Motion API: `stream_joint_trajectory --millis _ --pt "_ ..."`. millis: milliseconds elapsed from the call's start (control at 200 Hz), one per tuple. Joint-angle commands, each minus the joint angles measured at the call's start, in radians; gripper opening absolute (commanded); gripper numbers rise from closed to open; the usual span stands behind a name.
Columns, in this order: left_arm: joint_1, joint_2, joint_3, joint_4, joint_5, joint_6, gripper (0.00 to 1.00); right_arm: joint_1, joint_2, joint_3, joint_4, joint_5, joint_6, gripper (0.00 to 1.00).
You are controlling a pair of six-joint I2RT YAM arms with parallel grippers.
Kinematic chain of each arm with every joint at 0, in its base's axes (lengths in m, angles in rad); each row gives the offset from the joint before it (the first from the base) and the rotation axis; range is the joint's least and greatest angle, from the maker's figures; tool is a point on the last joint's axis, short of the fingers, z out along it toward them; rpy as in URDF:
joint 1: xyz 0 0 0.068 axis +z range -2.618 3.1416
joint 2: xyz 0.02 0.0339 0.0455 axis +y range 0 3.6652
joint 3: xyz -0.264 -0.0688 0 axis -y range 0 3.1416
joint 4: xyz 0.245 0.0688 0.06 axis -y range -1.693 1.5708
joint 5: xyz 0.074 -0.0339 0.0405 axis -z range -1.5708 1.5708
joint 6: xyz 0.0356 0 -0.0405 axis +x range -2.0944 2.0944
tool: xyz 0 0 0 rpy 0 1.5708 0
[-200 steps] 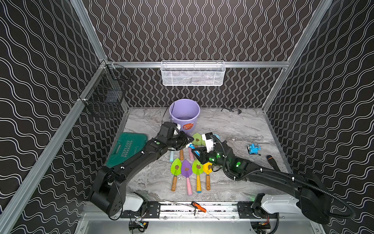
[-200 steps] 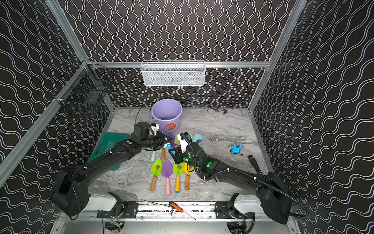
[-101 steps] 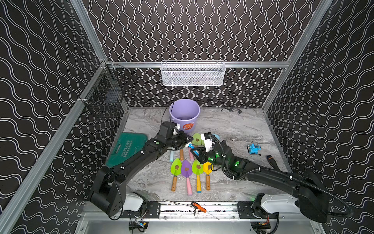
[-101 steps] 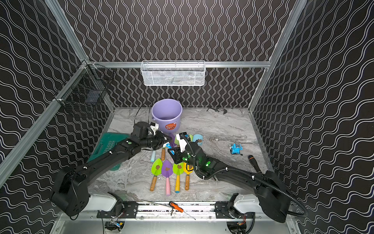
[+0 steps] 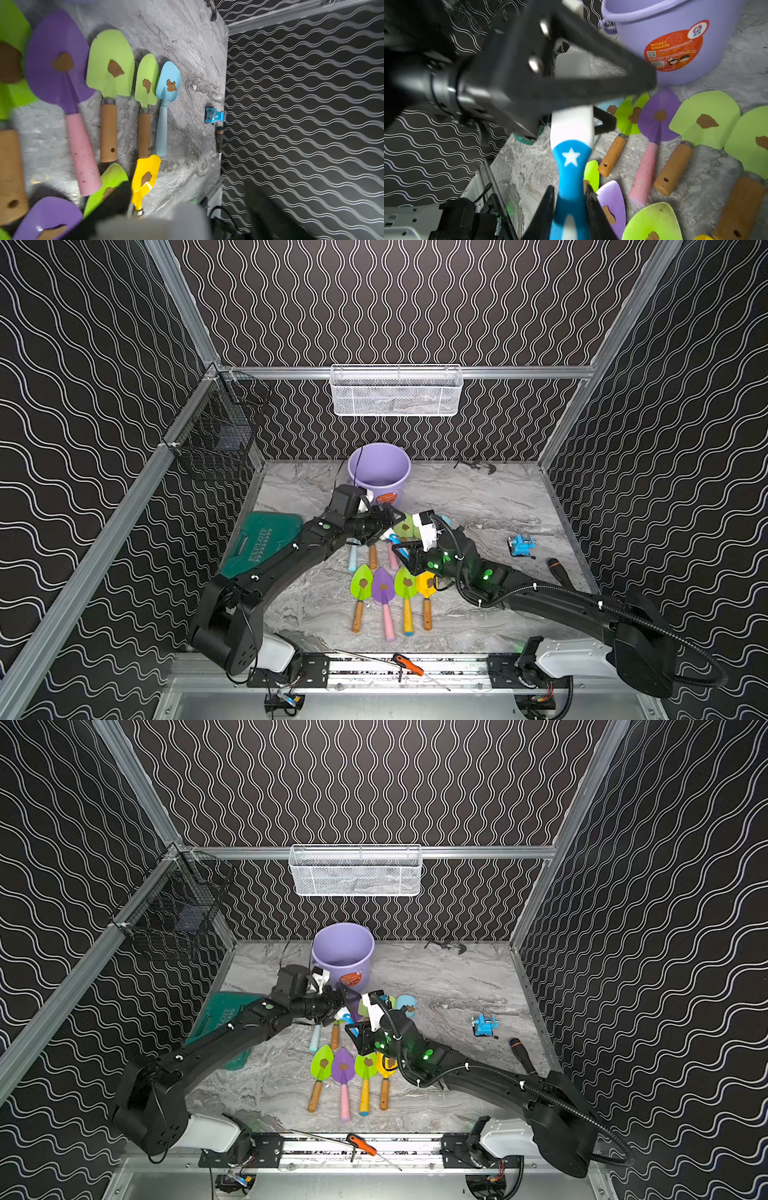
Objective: Brush the soil off the hand trowel and place it into the bucket
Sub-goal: Pick up the brush from the center of the board.
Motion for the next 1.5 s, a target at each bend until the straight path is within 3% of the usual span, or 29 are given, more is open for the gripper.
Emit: stream_joint_trajectory --millis 0,160,270,365,520,656,771,921,1086,1236,1491 --pt "0.007 0.005 0.105 -0.231 -0.184 0.261 0.99 -0.018 -0.014 0.009 -0.081 0.038 0.0 0.0" --pt "0.007 -0.04 0.138 -0.365 -0.495 0.509 0.99 -0.065 -0.065 -0.002 -0.194 0.092 -0.005 0.0" --pt "0.008 -0.084 0.115 -0.463 -0.561 0.541 0.99 -0.079 -0.144 -0.041 -0.234 0.151 -0.024 0.0" --pt "-0.009 -0.13 0.03 -0.487 -0.539 0.575 0.98 -0.084 -0.207 -0.061 -0.289 0.186 -0.028 0.0" --pt "-0.037 -0.197 -0.108 -0.472 -0.603 0.551 0.99 -0.087 -0.247 -0.06 -0.367 0.173 -0.034 0.0" --pt "-0.034 -0.11 0.01 -0.459 -0.681 0.603 0.99 -0.088 -0.225 -0.06 -0.316 0.165 -0.045 0.0" --pt "-0.026 -0.033 0.105 -0.473 -0.655 0.619 0.99 -0.09 -0.191 -0.017 -0.339 0.153 -0.057 0.0" --pt "-0.036 -0.099 -0.075 -0.478 -0.638 0.527 0.96 -0.09 -0.226 -0.053 -0.341 0.156 -0.026 0.0" --pt "-0.032 -0.045 -0.123 -0.407 -0.685 0.54 0.84 -0.09 -0.239 -0.108 -0.251 0.153 -0.006 0.0" --pt "-0.031 0.044 -0.131 -0.309 -0.689 0.55 0.77 -0.09 -0.179 -0.04 -0.309 0.138 -0.028 0.0" --pt "-0.03 0.143 -0.113 -0.244 -0.726 0.577 0.61 -0.09 -0.191 -0.059 -0.267 0.149 -0.011 0.0"
